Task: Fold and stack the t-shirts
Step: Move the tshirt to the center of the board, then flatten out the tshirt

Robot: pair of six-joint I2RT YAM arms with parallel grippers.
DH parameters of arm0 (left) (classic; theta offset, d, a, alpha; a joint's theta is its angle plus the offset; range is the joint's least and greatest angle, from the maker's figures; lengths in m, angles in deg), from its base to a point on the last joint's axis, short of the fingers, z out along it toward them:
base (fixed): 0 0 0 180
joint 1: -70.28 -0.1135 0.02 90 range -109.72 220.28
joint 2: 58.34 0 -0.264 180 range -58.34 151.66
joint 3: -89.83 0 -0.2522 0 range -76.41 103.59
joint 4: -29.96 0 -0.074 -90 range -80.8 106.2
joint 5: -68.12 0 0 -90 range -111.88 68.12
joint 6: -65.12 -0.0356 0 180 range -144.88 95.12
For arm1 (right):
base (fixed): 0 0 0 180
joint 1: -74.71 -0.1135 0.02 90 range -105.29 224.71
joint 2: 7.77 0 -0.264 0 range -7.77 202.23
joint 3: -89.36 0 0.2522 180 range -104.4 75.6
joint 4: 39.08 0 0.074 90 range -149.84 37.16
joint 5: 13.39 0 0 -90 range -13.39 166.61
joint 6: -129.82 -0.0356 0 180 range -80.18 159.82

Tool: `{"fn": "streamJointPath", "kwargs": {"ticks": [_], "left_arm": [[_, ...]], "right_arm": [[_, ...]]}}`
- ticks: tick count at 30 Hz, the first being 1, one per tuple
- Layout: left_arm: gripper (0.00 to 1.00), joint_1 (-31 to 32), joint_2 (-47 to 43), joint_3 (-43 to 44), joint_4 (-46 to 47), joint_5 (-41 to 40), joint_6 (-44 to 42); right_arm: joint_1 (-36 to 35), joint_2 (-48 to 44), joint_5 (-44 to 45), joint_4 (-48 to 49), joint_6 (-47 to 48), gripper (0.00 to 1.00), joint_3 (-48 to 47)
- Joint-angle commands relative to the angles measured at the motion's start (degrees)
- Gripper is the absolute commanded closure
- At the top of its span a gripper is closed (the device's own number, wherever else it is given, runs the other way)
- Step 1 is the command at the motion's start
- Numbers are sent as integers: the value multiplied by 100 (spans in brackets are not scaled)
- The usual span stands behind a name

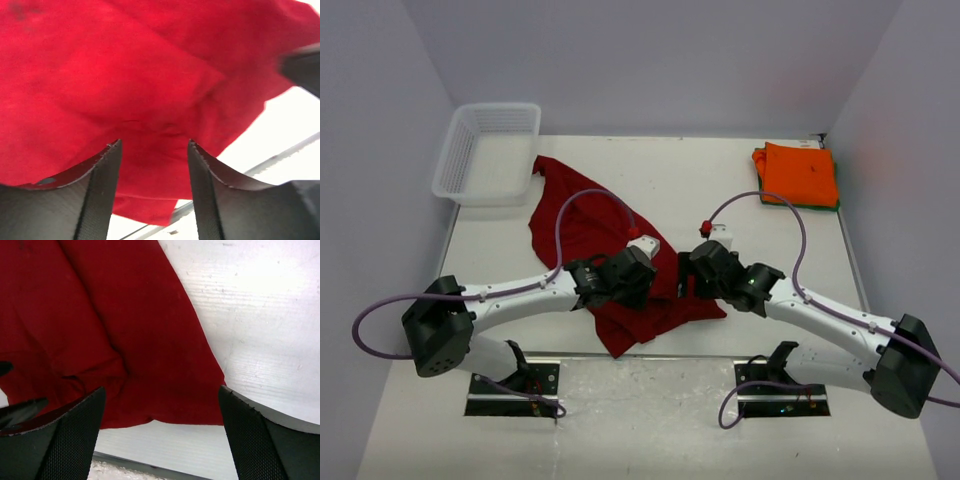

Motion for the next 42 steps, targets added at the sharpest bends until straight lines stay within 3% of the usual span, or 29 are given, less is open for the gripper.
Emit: {"fn": "streamJointPath", "kwargs": {"ticks": [1, 8, 12, 14, 15, 16, 18, 19, 20, 30, 39, 40, 41, 42], "left_arm": [[43, 264, 135, 149, 521, -101, 330], [40, 379, 408, 79, 697, -207, 418], [41, 370, 601, 87, 846, -234, 418], [46, 370, 742, 70, 890, -277, 462], [50, 370, 777, 61, 891, -365, 532], [61, 370, 813, 18, 891, -418, 559], [72, 327, 839, -9, 882, -593, 620], [85, 309, 900, -9, 812, -620, 629], [96, 274, 918, -27, 759, -673, 647], [100, 81, 322, -211, 241, -1446, 735], [100, -183, -337, -466, -15, -1535, 647], [98, -183, -399, -501, -6, -1456, 647], [90, -157, -452, -536, -23, -1325, 673], [71, -122, -566, -632, -23, -1280, 708]], "right_arm": [[-12, -11, 153, -193, -591, 7, 204], [-29, -336, -65, -44, -1382, 13, 1161], [-126, -275, -250, -44, -1629, 21, 1268], [-240, -222, -181, -70, -1725, 29, 1251], [-258, -196, -111, -79, -1735, 34, 1225], [-267, -187, -58, -149, -1743, 50, 1198], [-284, -195, 22, -184, -1744, 70, 1102], [-284, -213, 57, -193, -1735, 92, 1084], [-284, -266, 101, -193, -1770, 99, 1058], [-293, -477, 988, -1149, -1805, 100, 390], [260, -73, 2060, -1793, -813, 100, -1314], [469, -20, 2096, -1793, -577, 100, -1568], [585, 137, 2087, -1793, -444, 100, -1710], [708, 217, 2131, -1793, -330, 100, -1842]]}}
